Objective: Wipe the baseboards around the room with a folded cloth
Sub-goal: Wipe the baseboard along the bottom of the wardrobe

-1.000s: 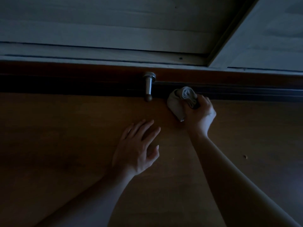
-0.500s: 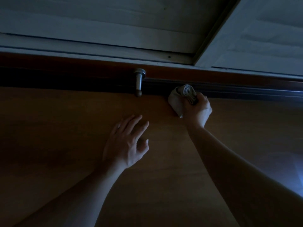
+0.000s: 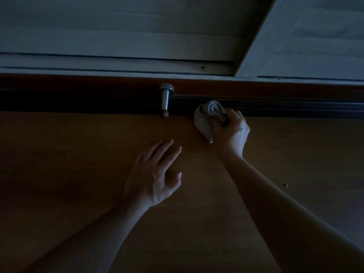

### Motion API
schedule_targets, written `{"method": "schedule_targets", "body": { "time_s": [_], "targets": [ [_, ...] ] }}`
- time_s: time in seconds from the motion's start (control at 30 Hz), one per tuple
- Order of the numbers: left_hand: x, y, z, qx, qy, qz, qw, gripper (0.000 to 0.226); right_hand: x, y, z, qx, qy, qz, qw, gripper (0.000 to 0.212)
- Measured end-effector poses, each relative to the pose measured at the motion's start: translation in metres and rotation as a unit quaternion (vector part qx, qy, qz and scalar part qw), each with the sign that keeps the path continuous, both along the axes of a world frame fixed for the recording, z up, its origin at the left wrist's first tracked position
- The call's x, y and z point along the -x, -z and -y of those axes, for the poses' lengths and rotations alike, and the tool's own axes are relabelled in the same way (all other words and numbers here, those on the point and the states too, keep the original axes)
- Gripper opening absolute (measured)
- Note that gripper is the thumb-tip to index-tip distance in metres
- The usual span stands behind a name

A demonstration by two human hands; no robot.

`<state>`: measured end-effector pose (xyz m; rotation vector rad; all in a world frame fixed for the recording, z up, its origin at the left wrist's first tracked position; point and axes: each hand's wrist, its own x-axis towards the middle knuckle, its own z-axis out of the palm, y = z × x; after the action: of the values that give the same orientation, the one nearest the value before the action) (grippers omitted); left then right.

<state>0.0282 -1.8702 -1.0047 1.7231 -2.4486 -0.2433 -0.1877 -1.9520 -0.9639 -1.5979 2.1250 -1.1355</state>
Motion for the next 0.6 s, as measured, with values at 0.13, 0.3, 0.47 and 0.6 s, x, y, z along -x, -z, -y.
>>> {"method": "schedule_targets", "body": {
  "time_s": [0.13,0.3,0.47,0.6],
  "targets": [
    [0.001,-0.001,0.001,-0.004,0.004,0.025,1.000,0.070,0.003,0.002,0.000,-0.006,0.025,0.010,1.000,0.016],
    [0.003,-0.010,0.001,0.001,0.002,0.039,0.999,0.071,-0.012,0.001,0.002,-0.006,-0.013,0.012,1.000,0.018],
    [0.003,-0.012,0.000,-0.020,-0.005,0.026,0.999,0.070,0.002,0.003,0.001,-0.007,0.003,0.011,1.000,0.018],
    [0.003,-0.011,0.000,-0.019,-0.004,0.024,1.000,0.069,0.002,0.003,0.000,-0.022,0.011,0.027,0.999,0.017]
  ]
}}
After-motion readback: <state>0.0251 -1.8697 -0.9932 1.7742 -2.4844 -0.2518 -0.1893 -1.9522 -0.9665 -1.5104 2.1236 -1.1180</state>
